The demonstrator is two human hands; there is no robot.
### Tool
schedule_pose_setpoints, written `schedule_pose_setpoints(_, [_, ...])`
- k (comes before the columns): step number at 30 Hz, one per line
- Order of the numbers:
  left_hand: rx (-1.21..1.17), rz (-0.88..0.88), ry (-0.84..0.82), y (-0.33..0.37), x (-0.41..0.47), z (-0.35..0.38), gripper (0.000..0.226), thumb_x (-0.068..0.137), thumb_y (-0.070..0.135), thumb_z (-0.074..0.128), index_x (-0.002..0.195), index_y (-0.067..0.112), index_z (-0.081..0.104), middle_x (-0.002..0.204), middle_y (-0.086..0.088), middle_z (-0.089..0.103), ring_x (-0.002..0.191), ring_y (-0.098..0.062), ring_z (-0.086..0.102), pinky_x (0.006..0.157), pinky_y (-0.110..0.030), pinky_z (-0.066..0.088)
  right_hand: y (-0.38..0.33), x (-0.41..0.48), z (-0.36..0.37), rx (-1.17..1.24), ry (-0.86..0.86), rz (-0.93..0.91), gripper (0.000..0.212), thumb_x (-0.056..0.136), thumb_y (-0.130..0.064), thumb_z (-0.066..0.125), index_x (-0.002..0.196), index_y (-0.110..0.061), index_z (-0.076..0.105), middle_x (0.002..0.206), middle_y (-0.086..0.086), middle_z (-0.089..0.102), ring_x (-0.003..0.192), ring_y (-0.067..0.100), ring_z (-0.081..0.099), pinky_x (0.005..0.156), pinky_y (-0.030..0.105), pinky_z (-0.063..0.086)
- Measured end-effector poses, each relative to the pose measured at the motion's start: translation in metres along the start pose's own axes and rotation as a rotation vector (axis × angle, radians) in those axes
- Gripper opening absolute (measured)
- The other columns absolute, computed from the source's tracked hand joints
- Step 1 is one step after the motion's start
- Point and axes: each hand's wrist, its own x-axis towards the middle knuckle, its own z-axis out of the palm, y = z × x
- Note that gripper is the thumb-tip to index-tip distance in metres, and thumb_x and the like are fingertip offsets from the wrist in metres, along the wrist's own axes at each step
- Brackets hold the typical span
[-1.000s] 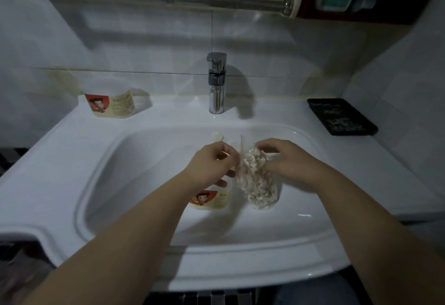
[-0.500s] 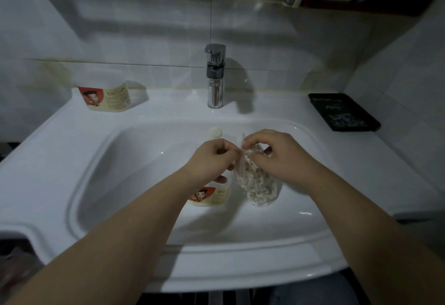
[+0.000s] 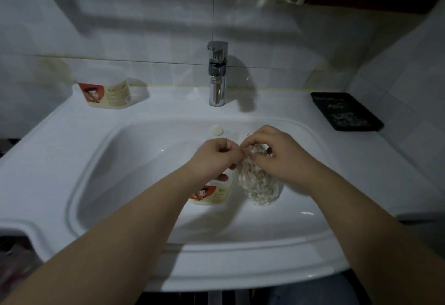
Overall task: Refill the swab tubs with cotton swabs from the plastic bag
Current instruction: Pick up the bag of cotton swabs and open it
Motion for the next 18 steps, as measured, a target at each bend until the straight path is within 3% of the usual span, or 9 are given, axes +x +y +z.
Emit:
schedule_pose_setpoints(6, [0.048,0.039,0.045,0.0014,-0.0001,-0.0005,0.017,0.091,0.031,0.071,0.093,0.014,0.076,0.095,-0.007,0.073,0.079,-0.008,0.063,0.060,-0.021,0.054,-0.0035,-0.0007,-0.0033,-0.030,0.058,-0.030,0.014,0.088,-0.015,0.068,0.094,-0.026,0.074,0.100,-0.009,0.064,0.096,0.005,0.062,0.084,0.031,0.053])
schedule_pose_setpoints(9, [0.087,0.077,0.046,0.0031,-0.0010,-0.0004,0.022,0.089,0.032,0.074,0.078,0.013,0.078,0.076,-0.007,0.068,0.068,-0.007,0.058,0.054,-0.021,0.050,-0.0056,-0.0003,-0.0021,-0.039,0.107,-0.039,0.015,0.088,-0.011,0.066,0.088,-0.024,0.075,0.095,-0.009,0.065,0.092,0.006,0.063,0.083,0.034,0.054])
schedule_pose_setpoints(13, [0.091,0.049,0.006,0.0076,-0.0039,0.0025,0.029,0.086,0.031,0.078,0.081,0.002,0.077,0.068,-0.002,0.064,0.061,-0.005,0.056,0.051,-0.021,0.046,-0.0040,0.0012,-0.0010,-0.070,0.163,0.001,0.011,0.087,-0.012,0.067,0.084,-0.020,0.075,0.093,-0.007,0.064,0.089,0.009,0.063,0.081,0.037,0.057])
schedule_pose_setpoints(18, [0.066,-0.015,0.004,0.0101,-0.0058,0.0052,0.022,0.084,0.027,0.077,0.082,0.005,0.078,0.071,0.001,0.066,0.062,-0.007,0.054,0.052,-0.023,0.042,-0.0059,0.0037,0.0016,-0.063,0.212,0.130,0.019,0.087,-0.033,0.074,0.072,-0.023,0.070,0.091,-0.009,0.063,0.086,0.004,0.062,0.080,0.026,0.053])
